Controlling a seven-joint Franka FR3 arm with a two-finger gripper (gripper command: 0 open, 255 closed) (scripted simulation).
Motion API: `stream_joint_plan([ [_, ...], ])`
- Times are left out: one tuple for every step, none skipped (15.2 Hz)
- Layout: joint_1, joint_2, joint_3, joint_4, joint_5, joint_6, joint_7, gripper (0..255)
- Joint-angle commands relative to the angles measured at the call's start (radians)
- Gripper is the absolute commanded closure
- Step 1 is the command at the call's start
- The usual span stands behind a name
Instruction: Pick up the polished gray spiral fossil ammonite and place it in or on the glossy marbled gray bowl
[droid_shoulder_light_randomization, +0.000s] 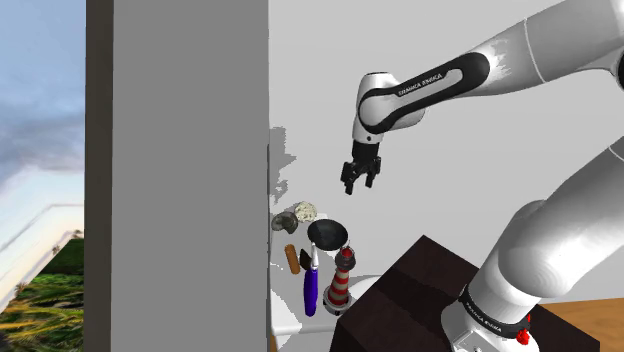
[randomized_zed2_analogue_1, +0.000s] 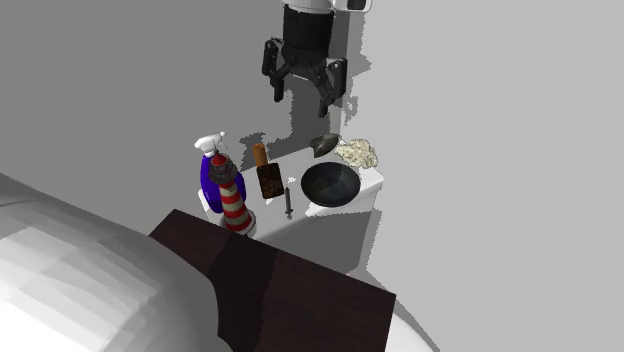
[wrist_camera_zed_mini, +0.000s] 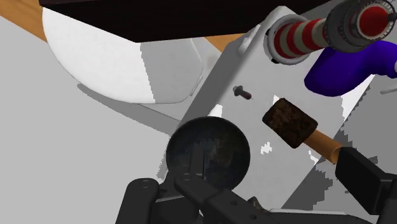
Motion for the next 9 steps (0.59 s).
stream_joint_plan([
  [0.006, 0.080, -0.003, 0.021, 0.021, 0.066, -0.020, 0],
  [0.009, 0.119, -0.004, 0.037, 0.033, 0.092, -0.030, 0],
  [0.011, 0.159, -0.005, 0.055, 0.045, 0.116, -0.040, 0],
  [0.013, 0.199, -0.005, 0.074, 0.057, 0.139, -0.051, 0],
  [0.015, 0.239, -0.004, 0.095, 0.070, 0.161, -0.062, 0],
  [0.016, 0.279, -0.003, 0.117, 0.083, 0.181, -0.074, 0],
  [0.017, 0.318, -0.001, 0.140, 0.097, 0.199, -0.085, 0],
  [0.017, 0.358, 0.001, 0.165, 0.110, 0.216, -0.096, 0],
  [0.017, 0.397, 0.004, 0.191, 0.123, 0.232, -0.107, 0],
])
